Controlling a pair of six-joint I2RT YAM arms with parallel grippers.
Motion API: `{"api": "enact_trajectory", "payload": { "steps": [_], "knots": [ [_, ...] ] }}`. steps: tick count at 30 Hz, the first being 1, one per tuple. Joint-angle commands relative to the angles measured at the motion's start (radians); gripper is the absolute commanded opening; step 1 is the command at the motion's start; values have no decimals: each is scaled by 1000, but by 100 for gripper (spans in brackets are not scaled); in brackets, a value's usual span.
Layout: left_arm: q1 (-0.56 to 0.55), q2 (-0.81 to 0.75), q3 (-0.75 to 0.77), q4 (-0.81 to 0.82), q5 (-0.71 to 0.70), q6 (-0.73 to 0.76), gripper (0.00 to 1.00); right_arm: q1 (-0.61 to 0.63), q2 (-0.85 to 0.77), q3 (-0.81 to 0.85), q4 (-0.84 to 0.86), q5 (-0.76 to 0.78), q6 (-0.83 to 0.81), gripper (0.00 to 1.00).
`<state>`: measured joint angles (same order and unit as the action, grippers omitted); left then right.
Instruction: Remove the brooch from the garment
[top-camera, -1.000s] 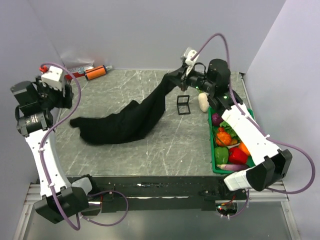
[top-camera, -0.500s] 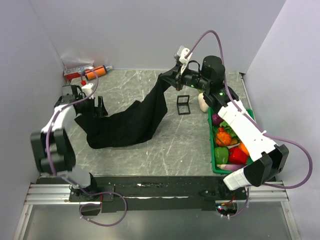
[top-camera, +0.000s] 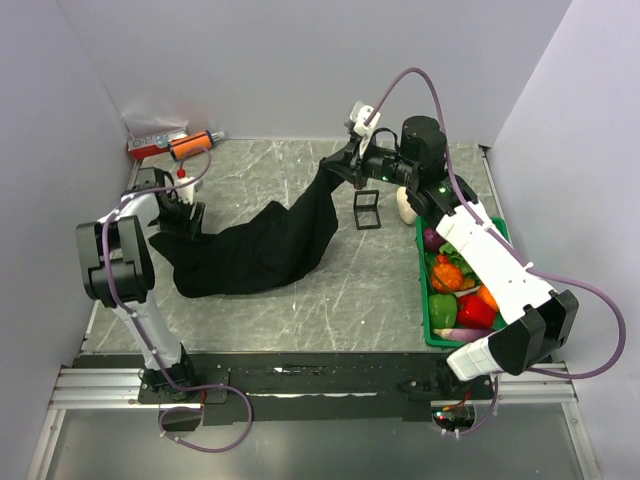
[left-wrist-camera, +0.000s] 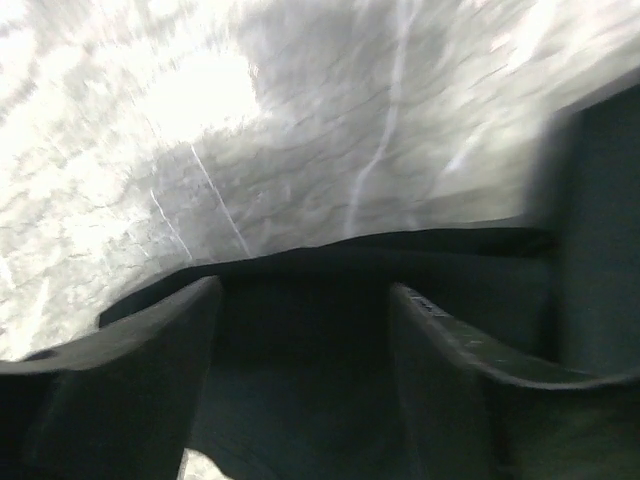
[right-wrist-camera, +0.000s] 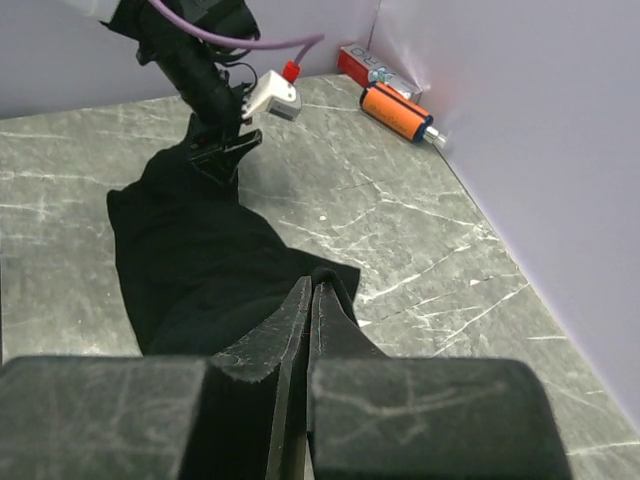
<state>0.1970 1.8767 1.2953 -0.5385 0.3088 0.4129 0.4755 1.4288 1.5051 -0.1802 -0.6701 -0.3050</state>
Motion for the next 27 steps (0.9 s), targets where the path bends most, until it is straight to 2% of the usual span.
{"api": "enact_trajectory", "payload": {
  "steps": [1,3,4,7,8,12,13,17,21,24,27],
  "knots": [
    [1,77,30,-38,-53,63,57,6,-10,39,9,6,-17,0],
    [2,102,68,-51,-36,40,42,6,5,52,-1,7,-22,0],
    [2,101,88,-58,-24,34,26,8,8,52,2,13,-25,0],
    [2,82,163,-99,30,4,4,5,31,58,24,42,-22,0],
    [2,70,189,-110,44,0,1,2,39,63,34,61,-4,0],
    [15,-52,372,-163,134,-37,1,-26,126,163,105,138,75,0],
    [18,-115,459,-160,151,-57,1,-38,145,190,117,154,81,0],
    [58,-283,614,-22,193,-129,1,-64,243,355,174,237,67,0],
    [59,-412,673,205,83,-144,1,-101,353,550,261,342,64,0],
    [62,-479,725,277,-28,-140,1,-133,412,671,306,412,63,0],
    [68,-546,681,284,-77,-93,1,-146,407,690,324,374,41,0]
  ]
}}
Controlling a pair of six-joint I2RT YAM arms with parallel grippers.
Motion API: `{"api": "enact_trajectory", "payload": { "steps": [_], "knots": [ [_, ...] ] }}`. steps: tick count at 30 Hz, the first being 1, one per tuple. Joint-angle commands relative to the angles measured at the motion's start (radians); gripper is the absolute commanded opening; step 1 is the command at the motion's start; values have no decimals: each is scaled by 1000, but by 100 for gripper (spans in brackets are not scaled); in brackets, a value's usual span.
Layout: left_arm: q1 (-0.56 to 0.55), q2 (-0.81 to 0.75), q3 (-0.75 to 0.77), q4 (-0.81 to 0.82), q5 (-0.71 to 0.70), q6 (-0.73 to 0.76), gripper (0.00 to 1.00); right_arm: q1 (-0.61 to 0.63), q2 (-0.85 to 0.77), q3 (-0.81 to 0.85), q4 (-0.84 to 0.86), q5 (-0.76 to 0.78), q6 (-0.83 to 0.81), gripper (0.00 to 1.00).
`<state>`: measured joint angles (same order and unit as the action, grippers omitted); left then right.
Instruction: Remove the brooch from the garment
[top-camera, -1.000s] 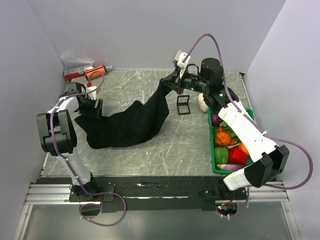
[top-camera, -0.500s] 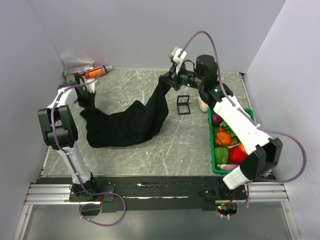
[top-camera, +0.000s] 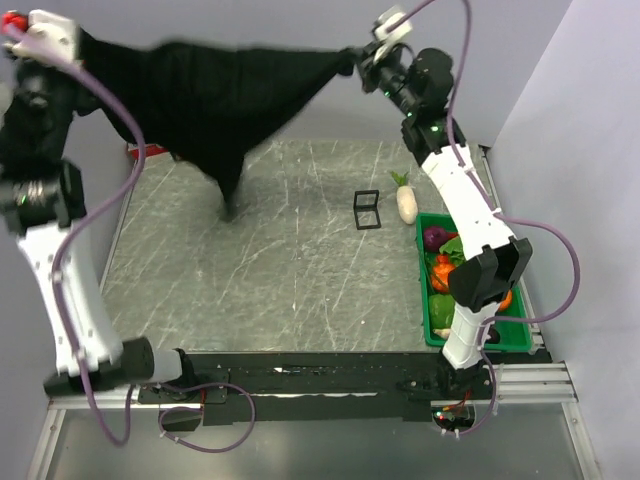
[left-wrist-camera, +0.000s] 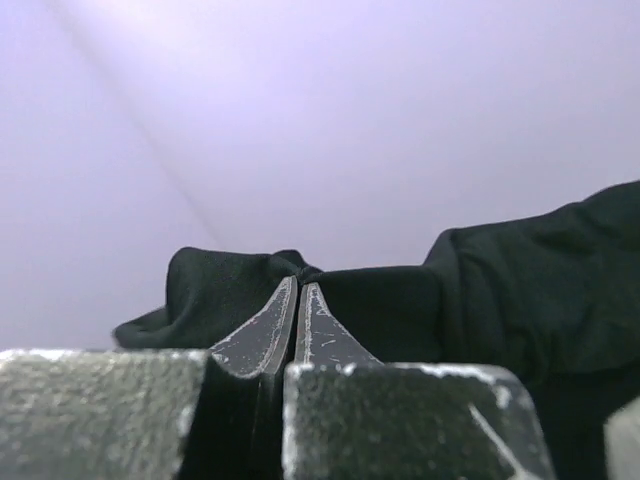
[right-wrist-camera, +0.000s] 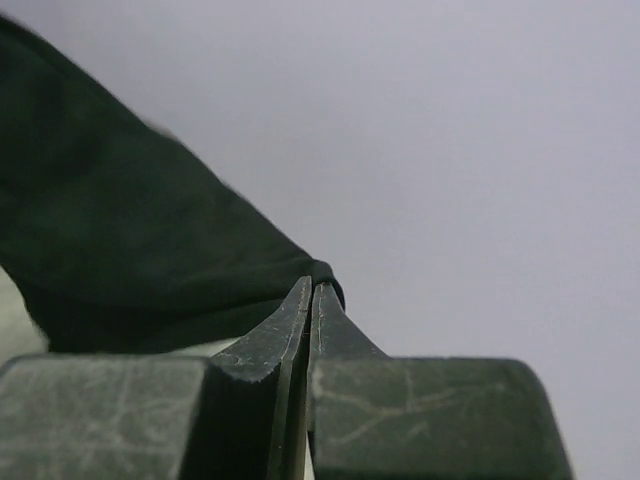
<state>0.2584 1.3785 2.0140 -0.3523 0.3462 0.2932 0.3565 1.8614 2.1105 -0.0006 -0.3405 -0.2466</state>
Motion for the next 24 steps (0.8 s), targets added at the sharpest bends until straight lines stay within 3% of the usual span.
{"api": "enact_trajectory", "payload": {
  "steps": [1,4,6,10,11,12,13,14,15,16,18,20,24],
  "knots": [
    [8,-74,-72,86,-136,68,1,-27,-40,60,158,26,-29,0],
    [16,-209,-294,34,-142,171,1,-21,-138,-139,177,-70,-78,0],
    [22,-327,-494,-35,-121,227,1,-7,-244,-367,183,-98,-143,0],
    [25,-565,-846,-270,-82,371,1,65,-463,-809,113,-193,-311,0],
    [25,-616,-913,-392,-46,407,1,81,-557,-989,65,-219,-403,0],
    [24,-713,-1031,-475,-23,459,5,90,-602,-1068,32,-238,-449,0],
    [25,-760,-1087,-534,-10,556,17,97,-641,-1143,5,-252,-489,11],
    [25,-807,-1136,-572,-6,578,36,102,-704,-1243,-25,-274,-531,25],
    [25,-887,-1206,-600,-12,572,65,102,-725,-1267,-97,-281,-533,39],
    [25,-918,-1225,-603,-6,536,73,101,-738,-1274,-131,-288,-533,52],
    [25,-953,-1236,-575,46,494,87,91,-725,-1215,-218,-317,-499,61],
    [24,-925,-1232,-509,76,373,90,88,-646,-1097,-242,-339,-435,67],
    [25,-662,-1172,-318,85,85,86,88,-418,-839,-294,-416,-294,70]
  ]
}}
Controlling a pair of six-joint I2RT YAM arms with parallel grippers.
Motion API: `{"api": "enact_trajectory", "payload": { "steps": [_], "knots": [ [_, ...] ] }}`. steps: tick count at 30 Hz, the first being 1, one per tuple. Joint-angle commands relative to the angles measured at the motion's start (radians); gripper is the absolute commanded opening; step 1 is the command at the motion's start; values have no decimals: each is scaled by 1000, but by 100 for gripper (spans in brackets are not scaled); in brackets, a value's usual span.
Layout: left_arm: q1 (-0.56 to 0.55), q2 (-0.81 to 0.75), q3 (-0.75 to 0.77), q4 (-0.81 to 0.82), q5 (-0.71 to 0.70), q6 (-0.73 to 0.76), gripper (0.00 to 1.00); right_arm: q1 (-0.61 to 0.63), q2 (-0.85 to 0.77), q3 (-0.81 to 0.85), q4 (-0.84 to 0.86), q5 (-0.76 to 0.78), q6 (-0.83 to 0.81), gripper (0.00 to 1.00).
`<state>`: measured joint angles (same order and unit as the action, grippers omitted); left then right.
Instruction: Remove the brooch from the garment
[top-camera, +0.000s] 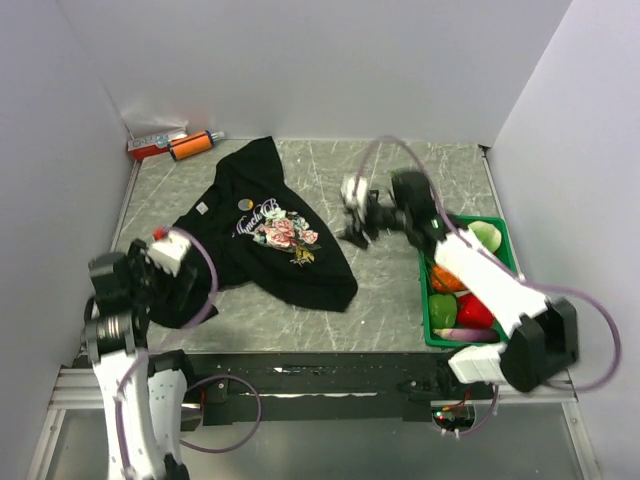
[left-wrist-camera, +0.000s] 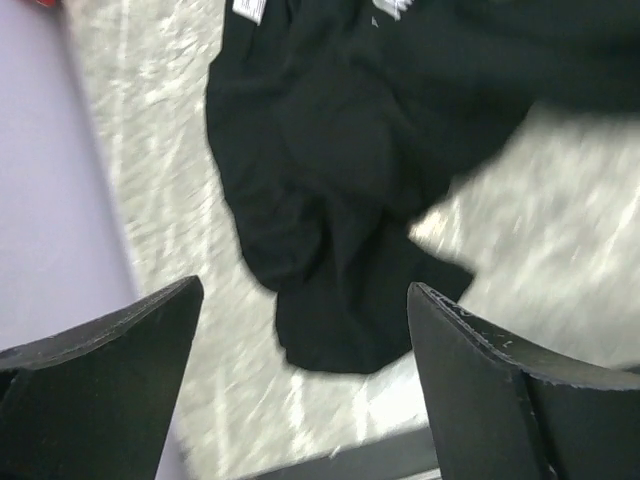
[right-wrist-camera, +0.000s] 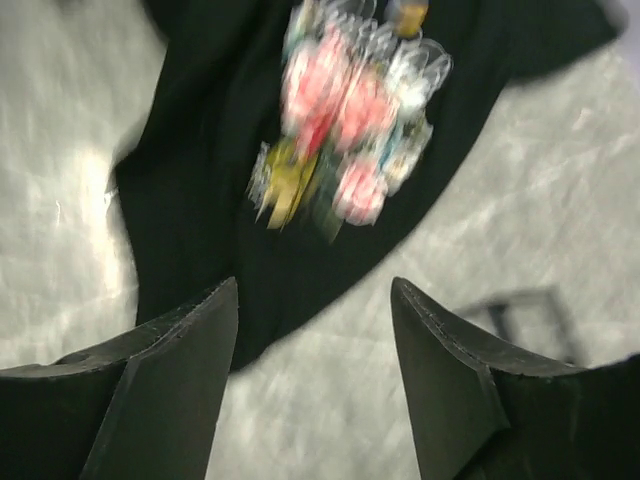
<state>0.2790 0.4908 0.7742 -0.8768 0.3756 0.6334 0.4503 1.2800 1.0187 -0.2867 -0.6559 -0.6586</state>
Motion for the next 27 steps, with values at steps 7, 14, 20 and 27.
{"api": "enact_trajectory", "payload": {
  "steps": [7,14,20,27],
  "knots": [
    [5,587,192,367,163,-625,82,16,501,543,-3,-128,315,68],
    [3,793,223,606,73,-813,82,22,555,523,-3,-10,335,71],
    [6,1006,325,682,-61,-764,80,24,515,449,-39,9,312,72],
    [25,1259,483,661,18,-686,73,24,493,426,-54,53,307,73]
  ]
}}
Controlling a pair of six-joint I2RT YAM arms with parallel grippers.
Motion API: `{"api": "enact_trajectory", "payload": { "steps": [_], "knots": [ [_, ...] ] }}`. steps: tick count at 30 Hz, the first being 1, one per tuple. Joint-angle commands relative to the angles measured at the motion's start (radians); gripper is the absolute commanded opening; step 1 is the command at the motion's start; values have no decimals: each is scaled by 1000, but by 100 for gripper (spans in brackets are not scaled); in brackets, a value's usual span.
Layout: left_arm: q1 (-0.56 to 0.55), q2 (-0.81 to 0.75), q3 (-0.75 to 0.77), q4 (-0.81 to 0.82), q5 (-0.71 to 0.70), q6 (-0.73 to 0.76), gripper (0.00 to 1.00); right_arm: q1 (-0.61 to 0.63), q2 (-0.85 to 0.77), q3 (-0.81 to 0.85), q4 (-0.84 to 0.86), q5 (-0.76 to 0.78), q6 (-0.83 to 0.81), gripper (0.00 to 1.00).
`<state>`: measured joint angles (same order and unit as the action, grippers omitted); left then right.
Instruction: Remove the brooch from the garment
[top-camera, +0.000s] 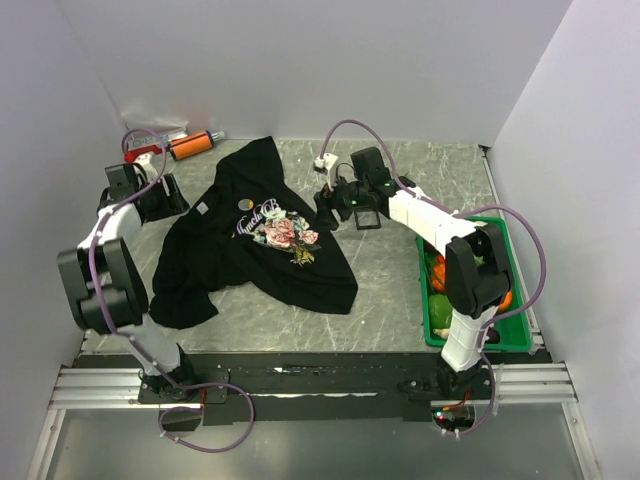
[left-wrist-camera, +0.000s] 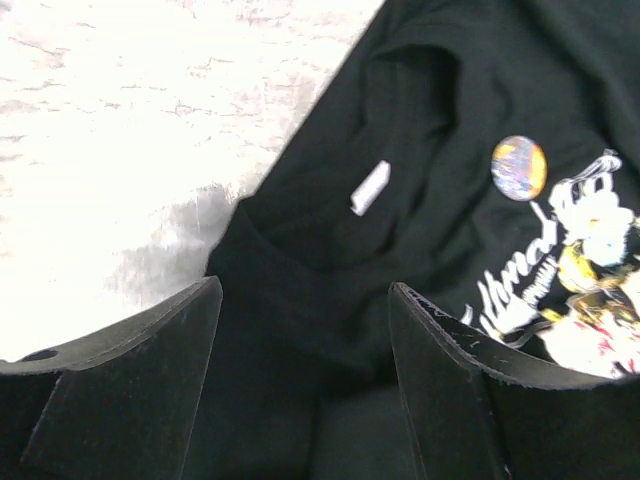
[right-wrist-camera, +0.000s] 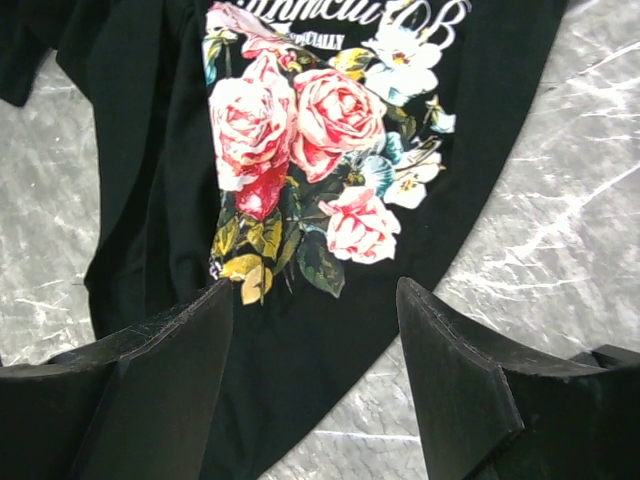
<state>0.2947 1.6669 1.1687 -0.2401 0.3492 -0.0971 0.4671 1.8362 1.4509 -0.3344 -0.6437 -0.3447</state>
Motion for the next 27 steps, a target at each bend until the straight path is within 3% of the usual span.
{"api": "enact_trajectory", "payload": {
  "steps": [1,4,8,12,19,21,23,25,27],
  "knots": [
    [9,102,107,24,107,53,73,8,-66,-9,-12,65,-19,73],
    [-12,186,184,41,152,34,74,8,-75,-33,-60,119,-66,73],
    [-61,318,314,-23,61,69,72,8,-91,-87,-176,164,-186,77],
    [-68,425,408,-216,-21,69,58,10,-103,-165,-251,174,-301,84],
    [-14,318,211,-298,-35,54,42,10,26,-97,-347,184,-289,87],
    [3,254,132,-327,-6,77,29,16,67,-78,-353,202,-293,87],
    [18,178,61,-376,5,127,12,21,109,-26,-408,210,-295,81],
    [50,110,-22,-422,10,155,3,21,162,23,-457,210,-287,75],
    [92,-5,-76,-473,11,207,1,21,184,40,-471,207,-303,56]
  ]
}}
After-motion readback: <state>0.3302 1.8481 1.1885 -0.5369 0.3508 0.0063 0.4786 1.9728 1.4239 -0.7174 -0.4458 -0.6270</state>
